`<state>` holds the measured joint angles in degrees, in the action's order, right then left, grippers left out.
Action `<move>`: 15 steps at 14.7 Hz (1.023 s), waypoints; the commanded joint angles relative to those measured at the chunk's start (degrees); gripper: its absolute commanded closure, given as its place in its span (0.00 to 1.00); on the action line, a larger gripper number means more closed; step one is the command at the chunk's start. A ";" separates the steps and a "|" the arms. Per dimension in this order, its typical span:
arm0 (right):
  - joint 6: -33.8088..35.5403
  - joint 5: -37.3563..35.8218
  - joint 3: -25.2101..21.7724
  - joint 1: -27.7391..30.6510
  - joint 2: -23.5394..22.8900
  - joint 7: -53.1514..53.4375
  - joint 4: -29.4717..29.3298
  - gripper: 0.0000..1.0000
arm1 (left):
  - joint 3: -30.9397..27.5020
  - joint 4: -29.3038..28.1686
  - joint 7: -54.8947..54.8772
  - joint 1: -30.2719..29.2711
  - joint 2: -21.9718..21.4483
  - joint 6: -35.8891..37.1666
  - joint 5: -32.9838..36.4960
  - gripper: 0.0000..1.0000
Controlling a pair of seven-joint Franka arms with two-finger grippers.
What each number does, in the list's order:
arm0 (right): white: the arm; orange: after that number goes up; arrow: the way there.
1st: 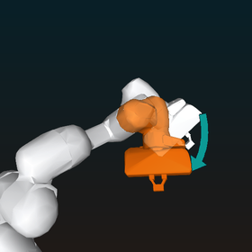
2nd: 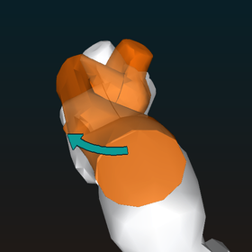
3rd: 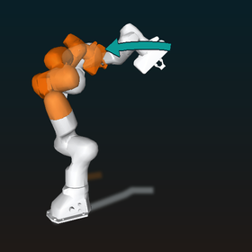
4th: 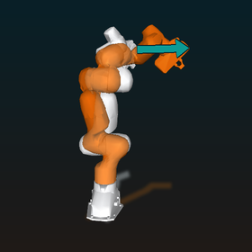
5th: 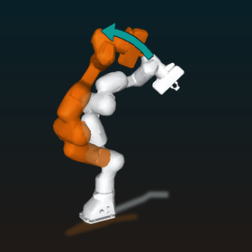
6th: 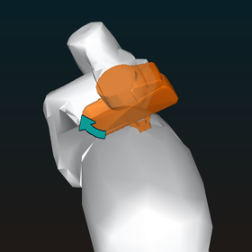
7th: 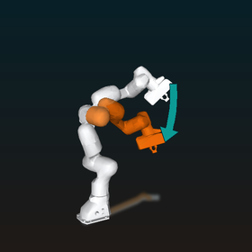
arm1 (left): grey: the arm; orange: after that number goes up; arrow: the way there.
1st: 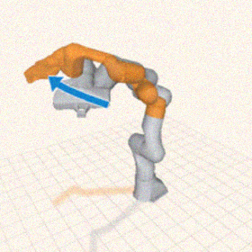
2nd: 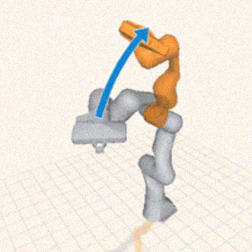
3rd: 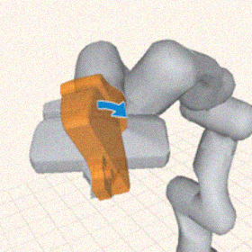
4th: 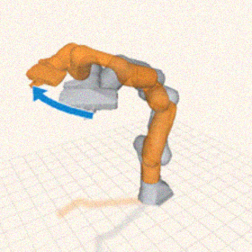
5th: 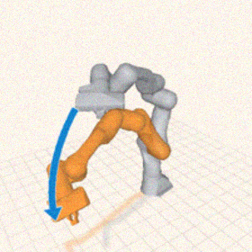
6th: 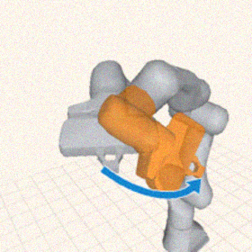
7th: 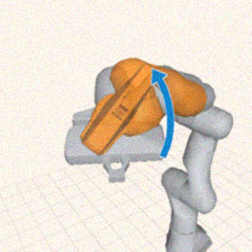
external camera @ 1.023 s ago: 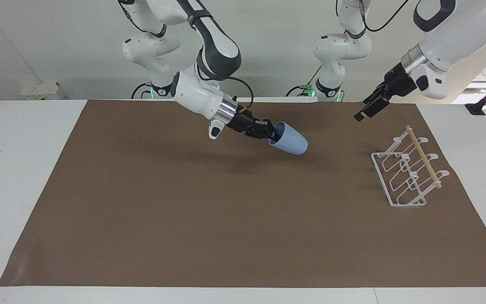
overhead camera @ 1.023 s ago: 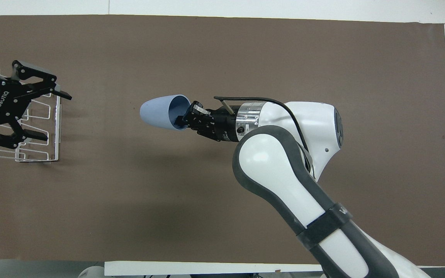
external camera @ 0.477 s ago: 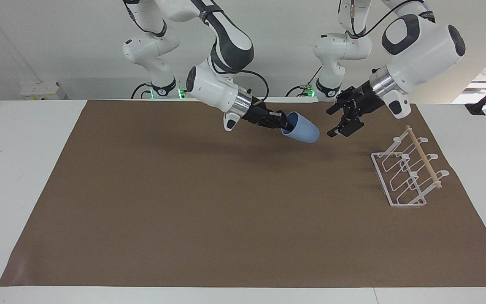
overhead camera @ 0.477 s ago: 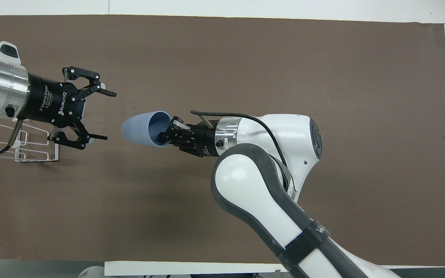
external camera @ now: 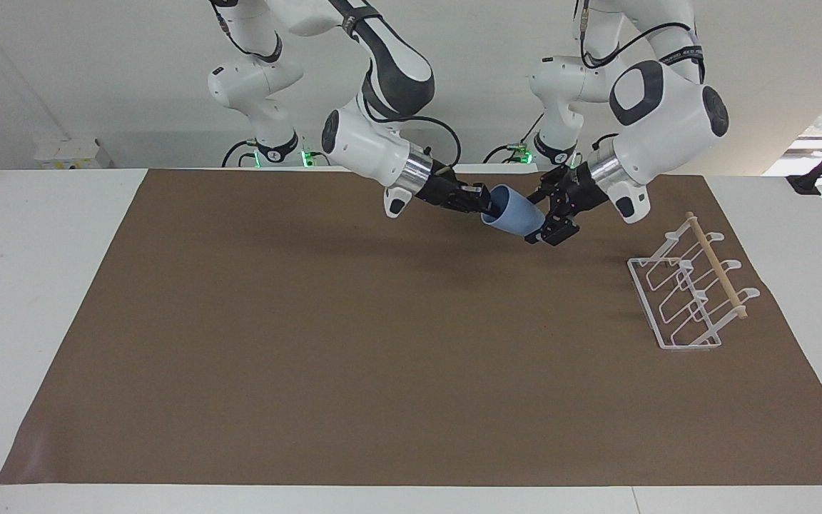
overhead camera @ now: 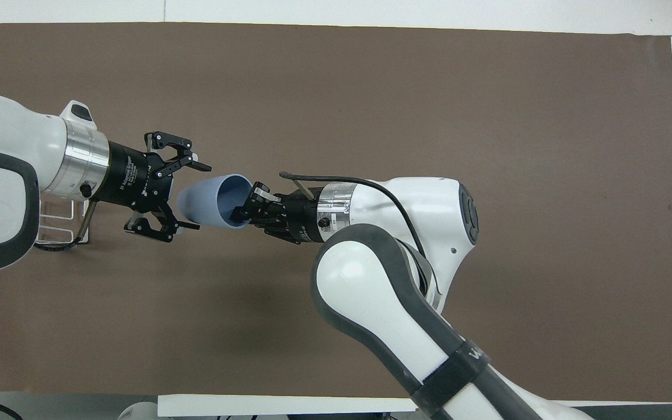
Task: Hang cup on cup holder
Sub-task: 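Close the left gripper on the cup rim beside the right gripper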
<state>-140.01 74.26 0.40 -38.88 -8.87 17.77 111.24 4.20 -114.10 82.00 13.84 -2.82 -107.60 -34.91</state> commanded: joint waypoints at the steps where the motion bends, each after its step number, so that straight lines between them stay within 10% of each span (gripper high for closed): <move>1: -0.53 1.15 0.39 0.12 -0.09 0.78 -0.32 1.00 | -0.59 -1.48 1.58 1.01 -0.79 -1.29 0.01 1.00; 15: -0.79 1.15 0.30 0.65 -0.18 3.33 -0.85 0.91 | -1.03 0.54 5.72 -0.56 0.09 1.70 2.92 1.00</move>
<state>-139.92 74.37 0.42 -38.76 -9.12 19.40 111.01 4.07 -114.09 84.51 14.01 -2.85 -106.54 -33.95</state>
